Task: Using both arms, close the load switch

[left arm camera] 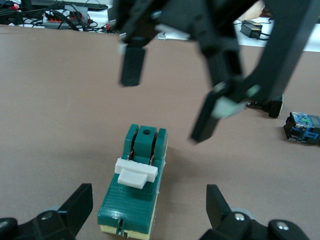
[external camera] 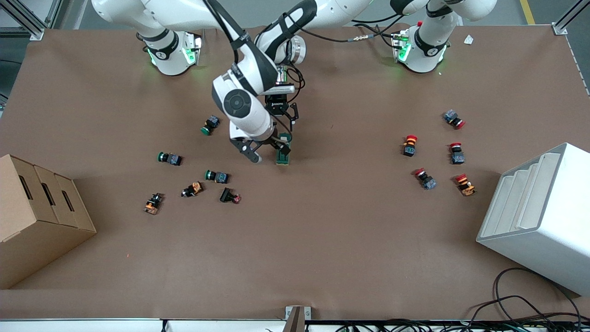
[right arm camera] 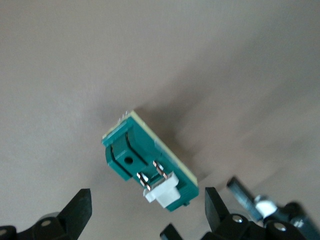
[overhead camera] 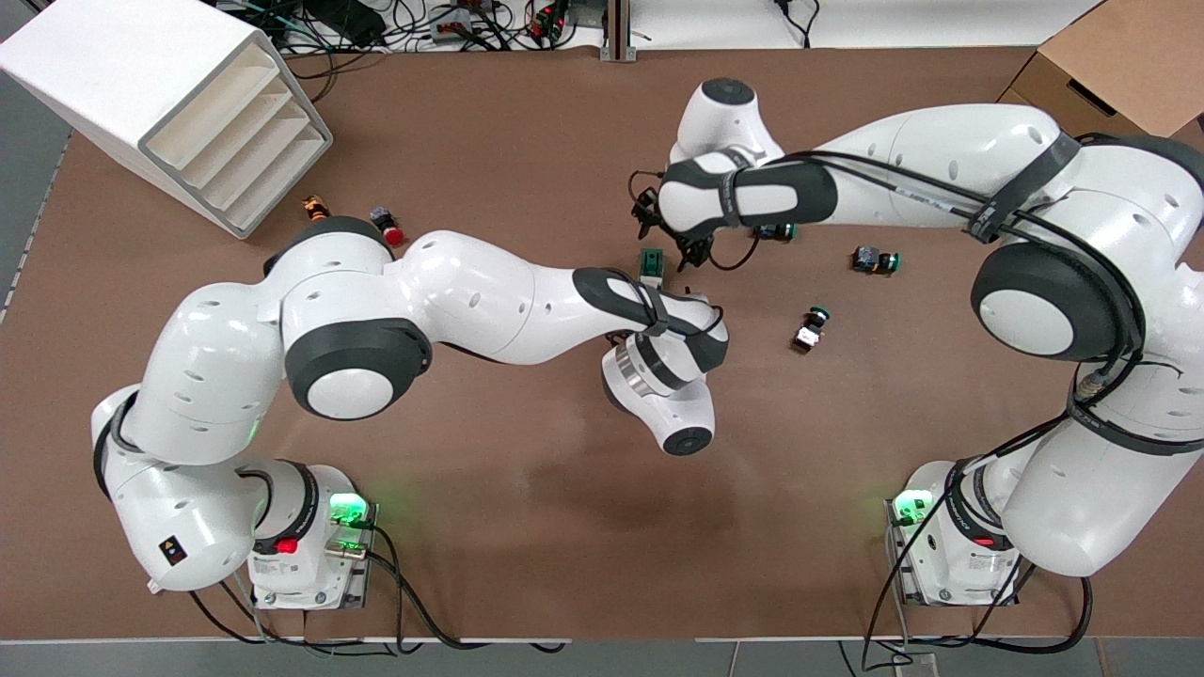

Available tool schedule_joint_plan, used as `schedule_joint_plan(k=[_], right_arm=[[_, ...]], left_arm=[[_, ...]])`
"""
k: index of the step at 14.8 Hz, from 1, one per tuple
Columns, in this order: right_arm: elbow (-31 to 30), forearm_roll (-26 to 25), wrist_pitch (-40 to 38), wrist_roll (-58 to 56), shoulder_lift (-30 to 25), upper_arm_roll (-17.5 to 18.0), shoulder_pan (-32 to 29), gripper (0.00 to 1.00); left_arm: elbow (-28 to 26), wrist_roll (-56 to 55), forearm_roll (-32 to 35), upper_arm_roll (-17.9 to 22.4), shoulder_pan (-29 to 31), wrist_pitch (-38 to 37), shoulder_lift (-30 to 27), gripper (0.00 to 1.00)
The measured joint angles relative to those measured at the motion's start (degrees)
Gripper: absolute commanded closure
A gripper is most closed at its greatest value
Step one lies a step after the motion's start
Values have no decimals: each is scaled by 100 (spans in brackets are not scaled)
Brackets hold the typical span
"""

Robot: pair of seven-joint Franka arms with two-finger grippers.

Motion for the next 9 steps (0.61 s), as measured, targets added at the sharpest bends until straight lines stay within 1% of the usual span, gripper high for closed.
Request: schedule_joint_plan(k=[4, 7, 9], right_arm=[[-240, 290, 587, 67, 105, -2, 232, 0], [-263, 372, 891, 81, 279, -4, 282, 0], [-264, 473, 1074, 85, 382, -4, 310, 0]], left_arm=[[-13, -623, 746, 19, 2, -409, 375, 0], [-10, -791, 1041, 20, -2, -627, 644, 0], [-9, -791, 1179, 24, -10, -680, 681, 0]])
